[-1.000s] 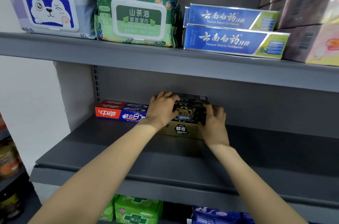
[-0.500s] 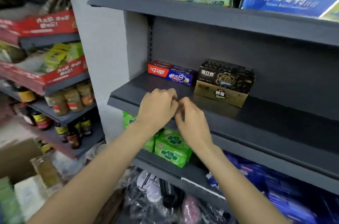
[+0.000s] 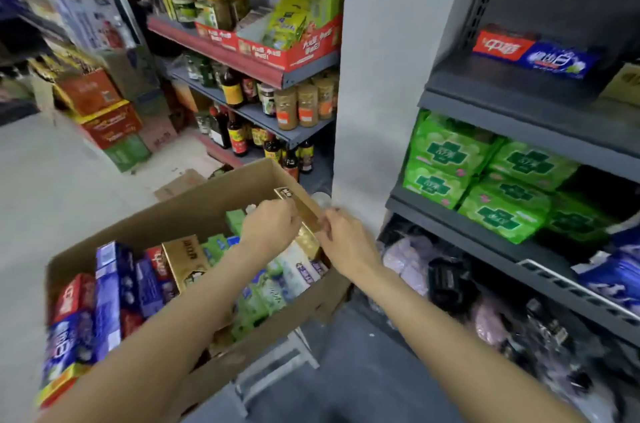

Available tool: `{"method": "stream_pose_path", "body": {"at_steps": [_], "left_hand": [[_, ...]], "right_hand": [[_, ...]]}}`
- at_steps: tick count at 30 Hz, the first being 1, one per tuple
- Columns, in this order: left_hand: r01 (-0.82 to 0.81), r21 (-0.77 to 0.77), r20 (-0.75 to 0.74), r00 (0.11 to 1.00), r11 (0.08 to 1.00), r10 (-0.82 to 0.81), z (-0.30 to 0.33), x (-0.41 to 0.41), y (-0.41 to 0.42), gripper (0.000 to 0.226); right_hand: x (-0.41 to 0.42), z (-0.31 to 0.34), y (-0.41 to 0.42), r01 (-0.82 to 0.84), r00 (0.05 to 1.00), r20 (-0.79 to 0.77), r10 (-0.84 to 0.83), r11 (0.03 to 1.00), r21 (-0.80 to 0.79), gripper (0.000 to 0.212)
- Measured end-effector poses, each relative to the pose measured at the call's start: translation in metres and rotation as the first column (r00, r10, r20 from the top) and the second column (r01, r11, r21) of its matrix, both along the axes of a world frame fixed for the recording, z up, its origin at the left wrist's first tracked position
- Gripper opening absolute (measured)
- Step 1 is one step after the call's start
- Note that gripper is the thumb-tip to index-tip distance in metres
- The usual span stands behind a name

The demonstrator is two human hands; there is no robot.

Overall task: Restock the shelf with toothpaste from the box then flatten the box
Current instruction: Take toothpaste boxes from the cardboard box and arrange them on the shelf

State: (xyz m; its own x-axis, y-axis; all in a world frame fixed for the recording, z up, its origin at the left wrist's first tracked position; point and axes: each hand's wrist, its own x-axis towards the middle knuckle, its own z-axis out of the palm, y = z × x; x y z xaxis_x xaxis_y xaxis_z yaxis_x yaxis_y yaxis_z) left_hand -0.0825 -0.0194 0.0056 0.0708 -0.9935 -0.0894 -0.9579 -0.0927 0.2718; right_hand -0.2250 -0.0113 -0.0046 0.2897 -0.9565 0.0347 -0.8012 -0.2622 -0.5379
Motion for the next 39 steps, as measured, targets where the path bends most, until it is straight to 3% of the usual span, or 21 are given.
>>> {"method": "stream_pose_path", "body": {"at_steps": [5, 10, 12, 14, 20, 25, 30, 34, 39], "left_hand": [[-0.018, 0.201, 0.098, 0.995, 0.980, -0.001, -0.033, 0.065, -0.003, 0.035], [-0.184, 0.320, 0.253, 0.962, 0.930, 0.103, -0.056, 0.101, -0.012, 0.059], [-0.207, 0.398, 0.250, 0.962, 0.894, 0.111, -0.063, 0.106, -0.010, 0.065], [-0.198, 0.443, 0.269, 0.960, 0.874, 0.081, -0.069, 0.104, -0.009, 0.064], [-0.187, 0.419, 0.323, 0.945, 0.889, 0.047, -0.076, 0.102, -0.014, 0.052], [-0.155, 0.385, 0.356, 0.935, 0.910, 0.008, -0.082, 0.106, -0.008, 0.045], [-0.161, 0.347, 0.381, 0.924, 0.924, 0.018, -0.086, 0.105, -0.005, 0.043], [-0.146, 0.364, 0.378, 0.926, 0.920, -0.002, -0.085, 0.105, -0.005, 0.049], [-0.092, 0.360, 0.321, 0.947, 0.929, -0.031, -0.076, 0.116, 0.000, 0.050]], "right_hand": [[0.049, -0.038, -0.010, 0.034, 0.989, -0.148, -0.013, 0.989, 0.142, 0.037], [0.061, -0.065, -0.037, 0.121, 0.975, -0.217, -0.047, 0.932, 0.341, 0.068], [0.064, -0.072, -0.045, 0.128, 0.973, -0.226, -0.044, 0.919, 0.372, 0.067], [0.065, -0.076, -0.049, 0.133, 0.973, -0.223, -0.060, 0.936, 0.327, 0.052], [0.068, -0.083, -0.053, 0.144, 0.956, -0.282, -0.074, 0.961, 0.236, 0.037], [0.086, -0.080, -0.062, 0.290, 0.926, -0.313, -0.210, 0.927, 0.237, 0.067], [0.096, -0.080, -0.064, 0.352, 0.889, -0.400, -0.224, 0.892, 0.283, 0.065], [0.098, -0.083, -0.054, 0.351, 0.926, -0.266, -0.268, 0.871, 0.344, 0.072], [0.108, -0.073, -0.028, 0.186, 0.971, 0.034, -0.238, 0.833, 0.521, 0.060]]}}
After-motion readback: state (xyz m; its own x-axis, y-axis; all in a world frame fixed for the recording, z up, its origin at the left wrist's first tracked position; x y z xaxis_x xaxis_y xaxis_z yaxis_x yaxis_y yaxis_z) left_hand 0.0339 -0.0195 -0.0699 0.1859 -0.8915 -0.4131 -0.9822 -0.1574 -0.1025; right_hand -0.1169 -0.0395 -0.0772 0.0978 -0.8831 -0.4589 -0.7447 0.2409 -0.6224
